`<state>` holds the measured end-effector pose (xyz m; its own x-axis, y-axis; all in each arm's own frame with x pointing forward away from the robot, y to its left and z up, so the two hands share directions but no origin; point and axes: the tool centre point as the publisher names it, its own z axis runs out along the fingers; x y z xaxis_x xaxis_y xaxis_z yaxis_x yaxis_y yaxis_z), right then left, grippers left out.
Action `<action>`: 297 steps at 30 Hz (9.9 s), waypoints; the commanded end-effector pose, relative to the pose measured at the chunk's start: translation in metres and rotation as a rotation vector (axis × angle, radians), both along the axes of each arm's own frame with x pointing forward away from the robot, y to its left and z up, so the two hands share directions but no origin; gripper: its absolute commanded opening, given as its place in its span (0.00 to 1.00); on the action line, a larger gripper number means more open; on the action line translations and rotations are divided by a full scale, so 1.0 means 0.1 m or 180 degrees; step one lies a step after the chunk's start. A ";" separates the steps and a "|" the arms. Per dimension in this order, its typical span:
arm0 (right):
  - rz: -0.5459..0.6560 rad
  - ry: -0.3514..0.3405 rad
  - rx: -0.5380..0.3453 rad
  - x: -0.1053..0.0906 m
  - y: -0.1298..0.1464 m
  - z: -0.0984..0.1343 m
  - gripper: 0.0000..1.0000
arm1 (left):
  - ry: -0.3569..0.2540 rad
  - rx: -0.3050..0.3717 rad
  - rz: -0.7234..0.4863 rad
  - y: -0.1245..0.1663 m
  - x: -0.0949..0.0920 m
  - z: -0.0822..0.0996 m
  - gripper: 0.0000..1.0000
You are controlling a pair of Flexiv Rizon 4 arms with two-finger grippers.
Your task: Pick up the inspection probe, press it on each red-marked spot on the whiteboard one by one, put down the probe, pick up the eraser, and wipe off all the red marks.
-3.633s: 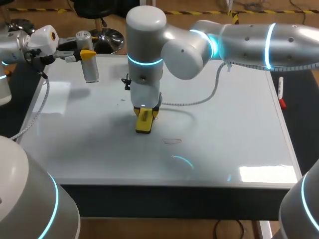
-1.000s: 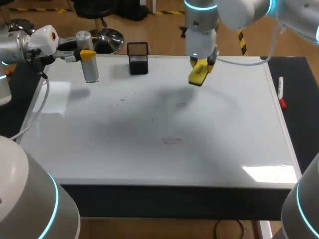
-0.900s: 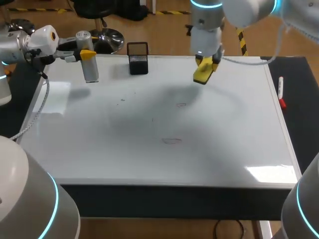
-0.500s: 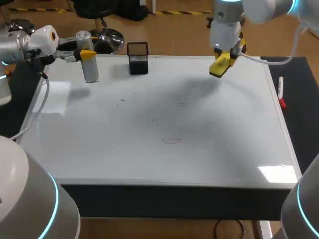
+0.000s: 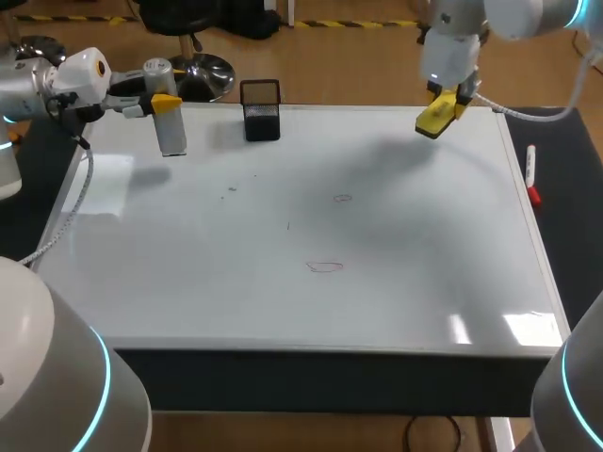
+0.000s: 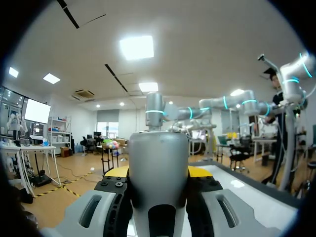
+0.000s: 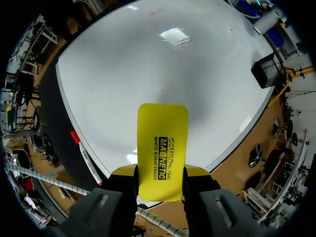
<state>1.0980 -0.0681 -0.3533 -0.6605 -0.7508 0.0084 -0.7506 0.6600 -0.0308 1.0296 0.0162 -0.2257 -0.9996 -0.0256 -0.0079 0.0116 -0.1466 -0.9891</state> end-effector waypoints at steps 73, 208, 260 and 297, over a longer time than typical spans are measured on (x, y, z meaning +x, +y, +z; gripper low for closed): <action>-0.0043 0.0016 0.0048 0.03 -0.11 0.02 0.00 | -0.0027 -0.0192 -0.2194 -2.99 -1.10 -0.07 0.00; -0.0043 0.0016 0.0048 0.03 -0.11 0.02 0.00 | -0.0036 -0.0121 0.0171 -3.30 -0.84 -0.36 0.00; -0.0043 0.0016 0.0048 0.03 -0.11 0.02 0.00 | -0.0031 -0.0011 0.0108 -3.17 -0.81 -0.23 0.00; -0.0043 0.0016 0.0048 0.03 -0.11 0.02 0.00 | -0.0198 0.0006 0.0347 -1.15 -0.50 0.19 0.00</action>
